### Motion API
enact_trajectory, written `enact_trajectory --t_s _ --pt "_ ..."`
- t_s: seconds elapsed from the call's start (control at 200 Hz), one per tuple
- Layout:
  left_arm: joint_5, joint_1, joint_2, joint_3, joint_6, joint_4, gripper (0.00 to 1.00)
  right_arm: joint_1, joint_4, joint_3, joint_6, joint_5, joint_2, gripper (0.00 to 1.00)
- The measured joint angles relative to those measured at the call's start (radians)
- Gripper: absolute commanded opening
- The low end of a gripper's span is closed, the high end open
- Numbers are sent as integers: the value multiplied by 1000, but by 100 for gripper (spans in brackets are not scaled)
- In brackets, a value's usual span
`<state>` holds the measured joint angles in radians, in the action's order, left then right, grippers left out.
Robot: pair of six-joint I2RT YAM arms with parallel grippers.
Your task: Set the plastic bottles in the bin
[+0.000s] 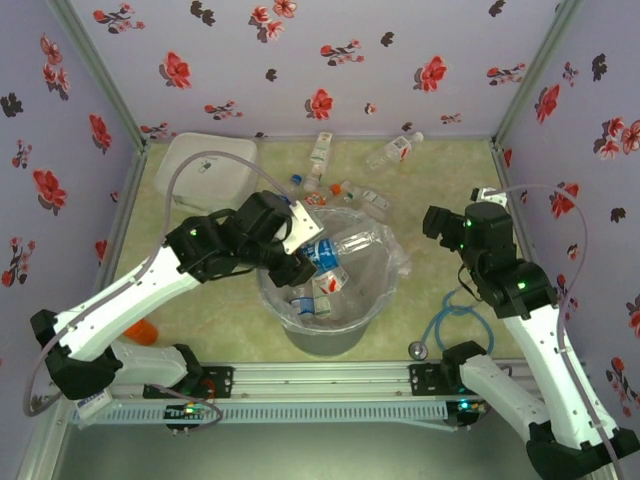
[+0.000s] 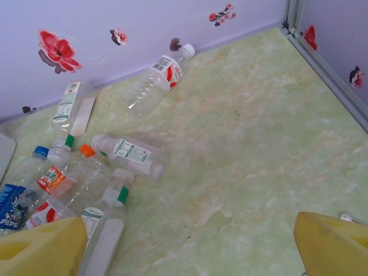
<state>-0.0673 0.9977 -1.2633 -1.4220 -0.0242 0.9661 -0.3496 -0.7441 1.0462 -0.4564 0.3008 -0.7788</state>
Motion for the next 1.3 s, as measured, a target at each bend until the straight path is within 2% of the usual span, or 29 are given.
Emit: enact_trajectory --t_s 0.26,0.355,0.475,0.57,0.99,1.185,1.3 --pt "-16 4 -10 70 59 -4 70 13 19 -1 0 -34 -8 97" --pt "-19 7 -10 70 81 -9 80 19 24 -1 1 -51 -23 99" --pt "-23 8 -9 65 85 -14 87 29 28 -2 2 -81 -35 99" --pt "-23 8 -9 35 88 -5 90 32 30 -4 2 -104 -38 99" --pt "-13 8 40 -42 100 0 91 47 30 -10 22 -171 -93 100" --pt "12 -1 90 -41 94 -1 92 78 45 -8 53 -210 -201 100" --pt "15 -55 141 -25 55 -12 93 111 102 0 53 -252 -306 100"
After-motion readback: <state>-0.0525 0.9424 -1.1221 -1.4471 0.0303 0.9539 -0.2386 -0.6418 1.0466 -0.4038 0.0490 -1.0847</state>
